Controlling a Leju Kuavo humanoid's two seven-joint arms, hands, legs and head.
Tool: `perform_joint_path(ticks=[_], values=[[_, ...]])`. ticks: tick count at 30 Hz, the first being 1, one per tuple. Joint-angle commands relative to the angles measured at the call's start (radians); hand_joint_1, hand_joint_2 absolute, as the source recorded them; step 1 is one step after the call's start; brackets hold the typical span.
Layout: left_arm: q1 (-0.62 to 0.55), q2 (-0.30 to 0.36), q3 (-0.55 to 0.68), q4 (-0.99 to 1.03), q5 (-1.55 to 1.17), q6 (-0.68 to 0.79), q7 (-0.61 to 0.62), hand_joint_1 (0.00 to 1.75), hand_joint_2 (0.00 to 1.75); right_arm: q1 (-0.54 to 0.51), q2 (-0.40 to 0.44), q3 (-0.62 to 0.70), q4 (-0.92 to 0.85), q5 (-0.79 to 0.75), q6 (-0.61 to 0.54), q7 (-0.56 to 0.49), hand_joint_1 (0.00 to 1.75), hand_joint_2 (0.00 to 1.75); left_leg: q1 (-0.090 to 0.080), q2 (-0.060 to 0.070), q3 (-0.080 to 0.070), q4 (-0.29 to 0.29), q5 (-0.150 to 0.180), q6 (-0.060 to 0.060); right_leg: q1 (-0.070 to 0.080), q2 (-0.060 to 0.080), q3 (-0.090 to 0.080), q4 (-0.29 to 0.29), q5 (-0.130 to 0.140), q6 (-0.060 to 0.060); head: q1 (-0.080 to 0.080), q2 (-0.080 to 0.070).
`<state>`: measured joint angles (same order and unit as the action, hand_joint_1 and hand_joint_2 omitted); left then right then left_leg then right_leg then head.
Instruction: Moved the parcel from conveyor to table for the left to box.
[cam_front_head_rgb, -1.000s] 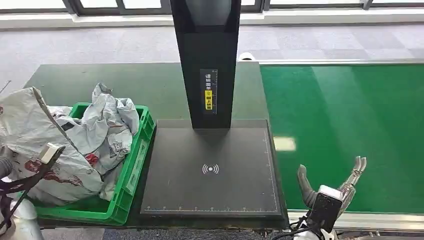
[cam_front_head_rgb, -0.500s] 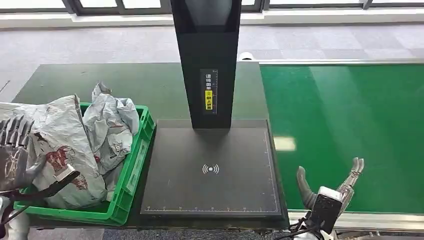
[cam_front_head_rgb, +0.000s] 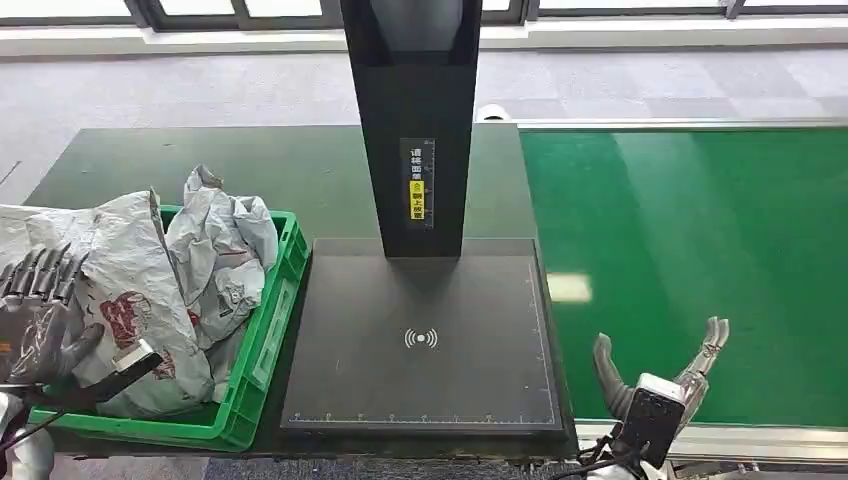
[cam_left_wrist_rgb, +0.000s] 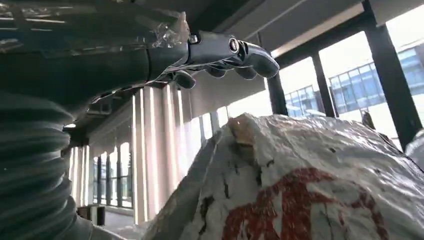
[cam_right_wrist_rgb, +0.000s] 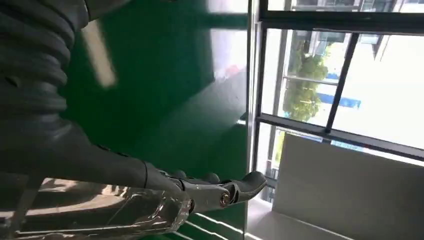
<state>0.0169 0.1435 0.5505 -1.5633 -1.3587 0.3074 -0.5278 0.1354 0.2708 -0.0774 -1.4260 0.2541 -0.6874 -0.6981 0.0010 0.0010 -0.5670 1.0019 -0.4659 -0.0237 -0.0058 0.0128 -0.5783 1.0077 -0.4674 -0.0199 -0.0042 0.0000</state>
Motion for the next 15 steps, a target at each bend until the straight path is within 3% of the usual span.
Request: perform_joint_path(ticks=[1, 15], values=[[0.04, 0.051, 0.002, 0.049, 0.086, -0.07, -0.038, 0.0, 1.75, -0.041, -0.022, -0.003, 0.083, -0.014, -0.003, 0.0, 0.0, 1.75, 0.001, 0.002, 0.002, -0.002, 0.0, 0.0, 0.001, 0.002, 0.002, -0.003, 0.001, 0.001, 0.0, 0.0], [0.04, 0.051, 0.002, 0.049, 0.086, -0.07, -0.038, 0.0, 1.75, -0.041, -0.022, -0.003, 0.083, -0.014, -0.003, 0.0, 0.0, 1.75, 0.001, -0.001, 0.001, -0.002, 0.001, 0.0, 0.001, -0.002, 0.002, -0.003, 0.001, 0.001, 0.0, 0.0]])
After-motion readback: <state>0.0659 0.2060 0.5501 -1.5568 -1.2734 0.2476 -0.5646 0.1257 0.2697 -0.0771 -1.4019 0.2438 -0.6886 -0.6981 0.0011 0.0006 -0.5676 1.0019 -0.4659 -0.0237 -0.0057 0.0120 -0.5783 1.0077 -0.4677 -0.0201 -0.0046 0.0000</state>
